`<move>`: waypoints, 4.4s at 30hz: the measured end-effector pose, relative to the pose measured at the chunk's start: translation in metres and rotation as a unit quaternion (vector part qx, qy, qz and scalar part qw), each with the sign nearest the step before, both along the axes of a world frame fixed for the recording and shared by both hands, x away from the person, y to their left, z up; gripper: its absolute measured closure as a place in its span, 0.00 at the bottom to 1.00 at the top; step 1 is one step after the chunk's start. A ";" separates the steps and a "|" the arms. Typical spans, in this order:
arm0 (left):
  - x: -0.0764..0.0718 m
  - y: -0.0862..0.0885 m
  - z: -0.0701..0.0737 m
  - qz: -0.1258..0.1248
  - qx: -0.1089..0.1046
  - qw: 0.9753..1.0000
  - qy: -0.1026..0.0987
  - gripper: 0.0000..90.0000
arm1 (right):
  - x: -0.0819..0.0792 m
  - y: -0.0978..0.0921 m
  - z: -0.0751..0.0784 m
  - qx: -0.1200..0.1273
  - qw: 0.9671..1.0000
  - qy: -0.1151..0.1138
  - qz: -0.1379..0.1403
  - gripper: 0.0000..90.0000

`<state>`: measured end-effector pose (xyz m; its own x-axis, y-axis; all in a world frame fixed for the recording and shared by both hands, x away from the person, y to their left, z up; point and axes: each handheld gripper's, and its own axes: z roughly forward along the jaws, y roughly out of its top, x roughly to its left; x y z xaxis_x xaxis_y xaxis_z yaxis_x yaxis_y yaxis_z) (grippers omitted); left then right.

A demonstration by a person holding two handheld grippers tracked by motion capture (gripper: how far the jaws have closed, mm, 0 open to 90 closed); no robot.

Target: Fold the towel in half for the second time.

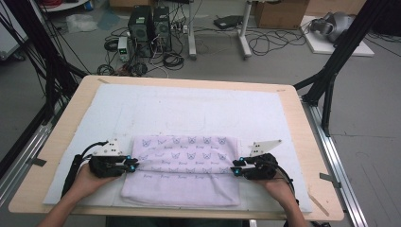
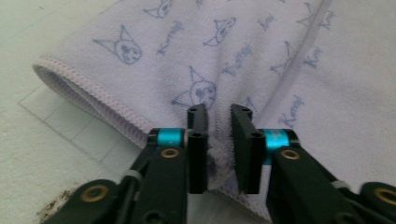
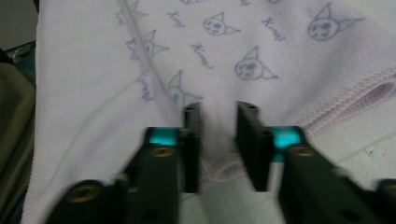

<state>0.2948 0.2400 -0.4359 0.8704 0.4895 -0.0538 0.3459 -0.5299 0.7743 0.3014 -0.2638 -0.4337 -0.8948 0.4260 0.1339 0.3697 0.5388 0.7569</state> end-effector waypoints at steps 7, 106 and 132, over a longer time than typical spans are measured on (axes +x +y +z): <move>-0.002 0.008 0.022 0.009 -0.018 1.000 -0.016 0.93 | -0.004 -0.004 0.018 0.030 0.999 -0.021 0.001 0.95; 0.037 -0.014 -0.003 0.073 0.003 0.997 -0.019 0.90 | 0.035 0.015 -0.007 -0.001 1.000 -0.006 -0.027 0.90; 0.141 -0.007 0.027 0.173 -0.036 0.984 -0.033 0.63 | 0.145 0.007 0.022 0.019 0.990 0.006 -0.141 0.52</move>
